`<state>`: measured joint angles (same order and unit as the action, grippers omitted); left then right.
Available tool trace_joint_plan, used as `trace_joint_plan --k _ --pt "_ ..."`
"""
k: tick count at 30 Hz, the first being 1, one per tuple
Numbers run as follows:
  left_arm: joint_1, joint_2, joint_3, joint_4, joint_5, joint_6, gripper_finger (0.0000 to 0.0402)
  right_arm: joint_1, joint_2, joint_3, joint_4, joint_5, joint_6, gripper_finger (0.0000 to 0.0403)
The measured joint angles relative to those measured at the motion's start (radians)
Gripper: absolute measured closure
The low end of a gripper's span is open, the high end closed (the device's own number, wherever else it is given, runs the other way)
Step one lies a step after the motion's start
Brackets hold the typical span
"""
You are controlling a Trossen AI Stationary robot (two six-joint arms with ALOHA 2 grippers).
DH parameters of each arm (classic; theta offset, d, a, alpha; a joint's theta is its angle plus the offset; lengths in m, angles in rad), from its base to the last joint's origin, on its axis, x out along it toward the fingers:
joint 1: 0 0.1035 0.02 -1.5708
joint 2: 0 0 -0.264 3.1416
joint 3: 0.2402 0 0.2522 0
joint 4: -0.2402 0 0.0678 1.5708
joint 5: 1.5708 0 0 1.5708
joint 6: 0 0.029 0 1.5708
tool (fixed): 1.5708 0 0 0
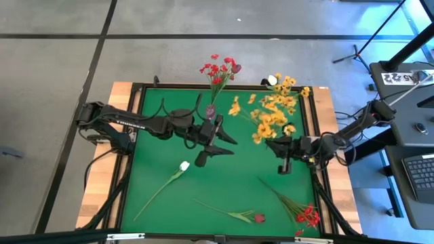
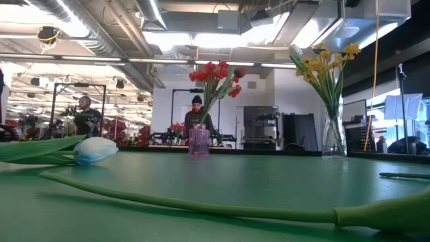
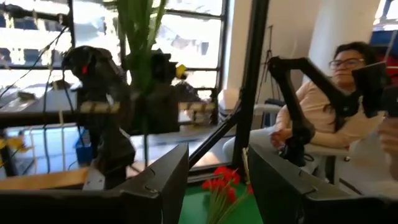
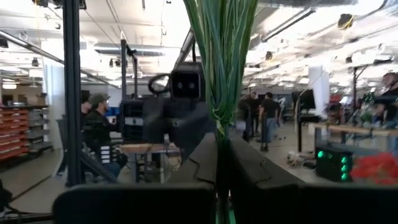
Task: Sort flowers into vase by color
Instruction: Put the yellow flowers into the transparent vase
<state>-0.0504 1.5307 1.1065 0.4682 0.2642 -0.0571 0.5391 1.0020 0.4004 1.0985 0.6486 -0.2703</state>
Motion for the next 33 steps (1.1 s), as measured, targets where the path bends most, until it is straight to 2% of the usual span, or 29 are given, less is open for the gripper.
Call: trace_joint_plan --k 6,14,18,24,28,33 --pt "-0.044 0.001 0.000 0.076 -0.015 0.057 0.0241 -0.104 0.065 0.000 0.003 -0.074 0.142 0.0387" --pt "-0.026 0.001 0.000 0.063 -0.159 0.047 0.0241 -0.223 0.134 0.001 0.062 -0.219 0.289 0.0386" --pt "-0.011 0.001 0.000 0.072 -0.249 0.012 0.0241 -0.241 0.163 0.017 0.078 -0.242 0.292 0.0386" --pt "0.007 0.001 0.000 0.082 -0.250 0.000 0.0241 -0.241 0.227 0.094 0.066 -0.250 0.266 0.0386" --pt "0.012 0.001 0.000 0.103 -0.252 -0.015 0.0241 -0.247 0.262 0.162 -0.015 -0.250 0.262 0.0386" --pt "0.012 0.001 0.000 0.103 -0.309 -0.015 0.0241 -0.254 0.300 0.223 -0.078 -0.264 0.262 0.0386"
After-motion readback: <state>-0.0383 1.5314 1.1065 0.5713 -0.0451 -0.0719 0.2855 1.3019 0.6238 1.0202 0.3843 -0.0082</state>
